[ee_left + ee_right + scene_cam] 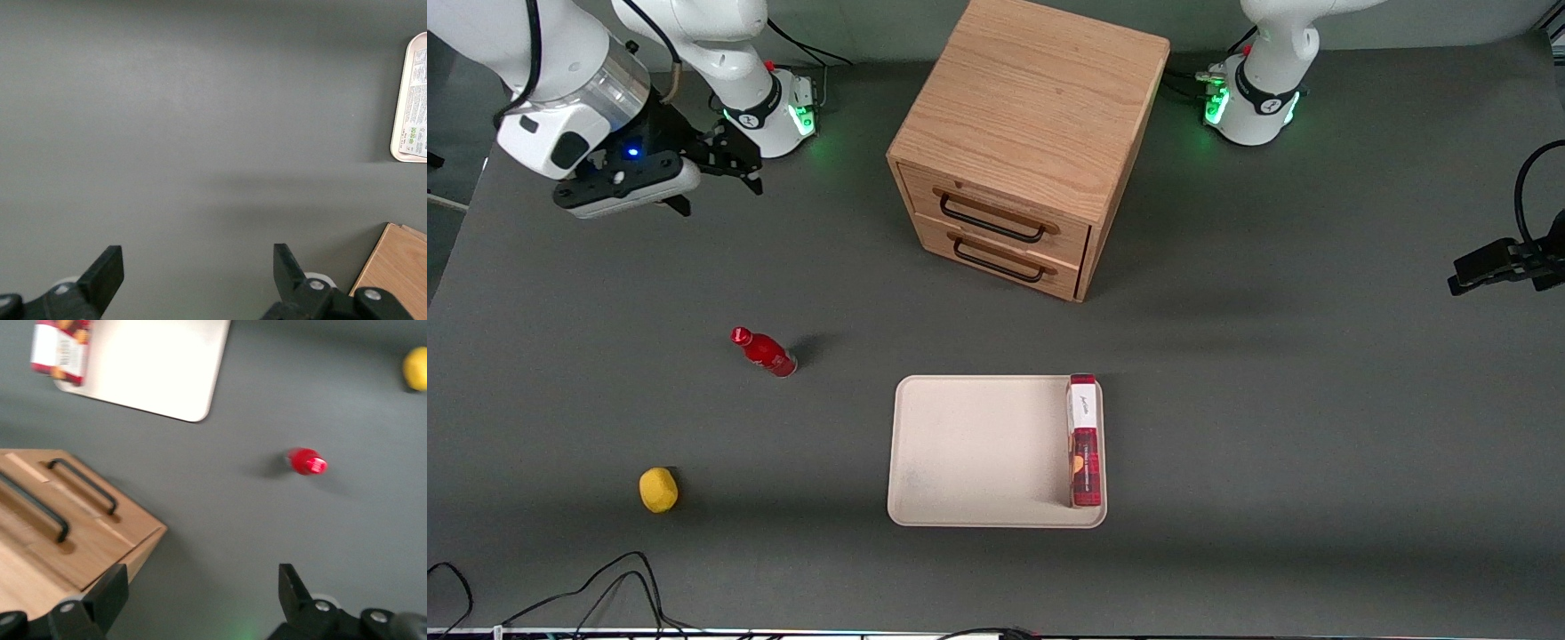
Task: Open upper drawer
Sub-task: 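Move the right gripper toward the cabinet's upper drawer handle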
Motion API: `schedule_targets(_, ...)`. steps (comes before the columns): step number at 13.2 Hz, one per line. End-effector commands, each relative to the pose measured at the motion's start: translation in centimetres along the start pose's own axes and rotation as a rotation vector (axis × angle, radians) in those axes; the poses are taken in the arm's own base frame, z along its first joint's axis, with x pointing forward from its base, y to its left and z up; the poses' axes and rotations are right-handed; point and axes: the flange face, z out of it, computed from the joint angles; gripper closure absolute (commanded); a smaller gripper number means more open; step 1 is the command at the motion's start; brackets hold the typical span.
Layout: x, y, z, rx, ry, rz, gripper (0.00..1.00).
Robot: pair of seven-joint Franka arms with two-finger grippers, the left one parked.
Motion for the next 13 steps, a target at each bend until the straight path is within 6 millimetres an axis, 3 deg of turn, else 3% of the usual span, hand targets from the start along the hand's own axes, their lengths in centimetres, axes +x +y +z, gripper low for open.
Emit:
schedule_targets(1,2.0,-0.1,1.0,0.095,0.005,-0.115,0.00)
schedule_targets(7,5.0,-4.9,6.9,0.139,-0.022,-0.308,0.00)
schedule_targets(13,7.6,-10.9,13.1,0.246,-0.069,-0.493,0.00)
